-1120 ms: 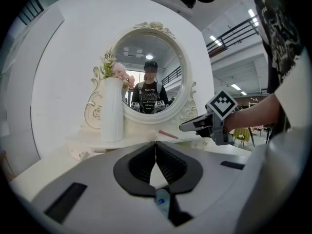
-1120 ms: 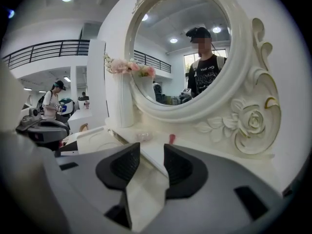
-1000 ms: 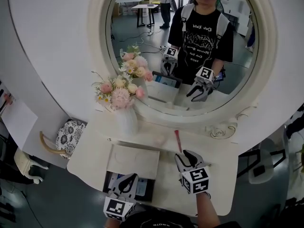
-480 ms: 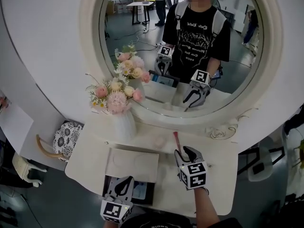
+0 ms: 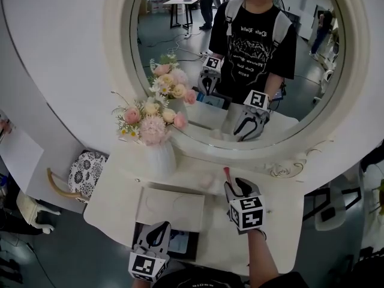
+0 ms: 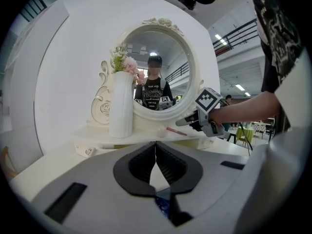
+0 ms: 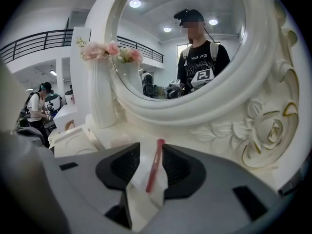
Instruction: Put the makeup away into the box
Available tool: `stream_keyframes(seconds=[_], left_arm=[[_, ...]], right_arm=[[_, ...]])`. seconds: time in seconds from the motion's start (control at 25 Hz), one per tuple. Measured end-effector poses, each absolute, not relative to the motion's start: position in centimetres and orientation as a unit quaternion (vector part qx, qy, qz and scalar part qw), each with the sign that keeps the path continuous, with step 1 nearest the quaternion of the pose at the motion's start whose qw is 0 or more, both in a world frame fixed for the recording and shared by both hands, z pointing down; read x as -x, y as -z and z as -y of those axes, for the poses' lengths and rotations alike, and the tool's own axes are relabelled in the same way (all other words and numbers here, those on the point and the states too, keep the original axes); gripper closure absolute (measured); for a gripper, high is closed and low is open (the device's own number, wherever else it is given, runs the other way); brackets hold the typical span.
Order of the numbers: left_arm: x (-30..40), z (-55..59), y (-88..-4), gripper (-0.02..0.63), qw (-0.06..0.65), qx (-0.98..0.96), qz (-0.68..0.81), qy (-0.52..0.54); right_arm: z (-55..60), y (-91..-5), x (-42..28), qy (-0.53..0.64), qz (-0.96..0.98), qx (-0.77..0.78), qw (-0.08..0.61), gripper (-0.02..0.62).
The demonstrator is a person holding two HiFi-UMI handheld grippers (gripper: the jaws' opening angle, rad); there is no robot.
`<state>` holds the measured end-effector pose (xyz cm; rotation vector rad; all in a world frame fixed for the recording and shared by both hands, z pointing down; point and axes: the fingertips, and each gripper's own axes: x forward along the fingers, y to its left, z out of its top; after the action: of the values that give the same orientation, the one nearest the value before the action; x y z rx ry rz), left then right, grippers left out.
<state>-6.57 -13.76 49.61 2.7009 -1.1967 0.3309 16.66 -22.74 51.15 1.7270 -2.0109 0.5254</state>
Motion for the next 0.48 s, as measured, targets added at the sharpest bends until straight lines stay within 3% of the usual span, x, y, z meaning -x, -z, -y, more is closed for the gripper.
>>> stream_keyframes(seconds=[0.48], left_arm=[[7.4,14.3,-50.0,0.591,0.084,-0.901,0.409,-0.119]], right_arm=[[24.3,-52.8,-16.9,-0.204,0.716,-0.615,0.260,0.450]])
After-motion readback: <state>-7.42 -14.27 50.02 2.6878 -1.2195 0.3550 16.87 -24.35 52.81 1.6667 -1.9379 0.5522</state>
